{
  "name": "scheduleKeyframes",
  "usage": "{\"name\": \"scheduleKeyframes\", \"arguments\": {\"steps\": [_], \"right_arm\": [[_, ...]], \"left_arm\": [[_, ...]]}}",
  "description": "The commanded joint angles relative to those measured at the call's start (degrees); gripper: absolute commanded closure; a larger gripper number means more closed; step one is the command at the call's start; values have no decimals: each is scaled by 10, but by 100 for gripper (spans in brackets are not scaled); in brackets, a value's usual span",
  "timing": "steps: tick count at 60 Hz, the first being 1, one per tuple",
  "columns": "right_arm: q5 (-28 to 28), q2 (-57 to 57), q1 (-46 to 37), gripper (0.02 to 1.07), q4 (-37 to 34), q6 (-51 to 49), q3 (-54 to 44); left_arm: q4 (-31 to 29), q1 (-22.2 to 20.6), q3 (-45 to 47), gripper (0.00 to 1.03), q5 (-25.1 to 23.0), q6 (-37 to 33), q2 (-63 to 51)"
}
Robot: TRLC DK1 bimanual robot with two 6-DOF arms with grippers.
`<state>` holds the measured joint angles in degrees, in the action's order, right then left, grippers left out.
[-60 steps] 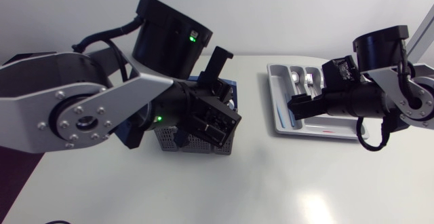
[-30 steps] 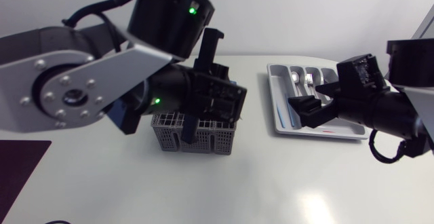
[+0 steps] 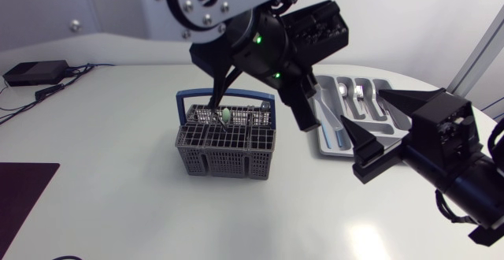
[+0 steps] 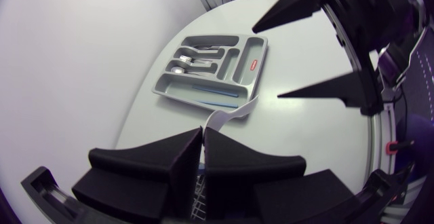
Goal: Unload the cutlery basket into the drawer organizer.
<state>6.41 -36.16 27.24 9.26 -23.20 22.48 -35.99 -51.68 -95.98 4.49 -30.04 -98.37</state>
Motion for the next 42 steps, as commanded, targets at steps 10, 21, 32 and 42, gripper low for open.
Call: {"name": "scheduleKeyframes", "arguments": {"steps": [10,21,32,42], "right_arm": [[44,-13,53,19,67,-70,-40],[46,-22,51,22,113,-105,-69],[45,-42,51,31,137,-121,-79],[46,-68,49,32,155,-127,-75]], "left_arm": [[-85,11,-97,83,-25,150,-64],[-131,13,-130,83,-54,196,-90],[-154,12,-159,83,-70,218,-102],[-165,9,-171,83,-79,225,-104]]}}
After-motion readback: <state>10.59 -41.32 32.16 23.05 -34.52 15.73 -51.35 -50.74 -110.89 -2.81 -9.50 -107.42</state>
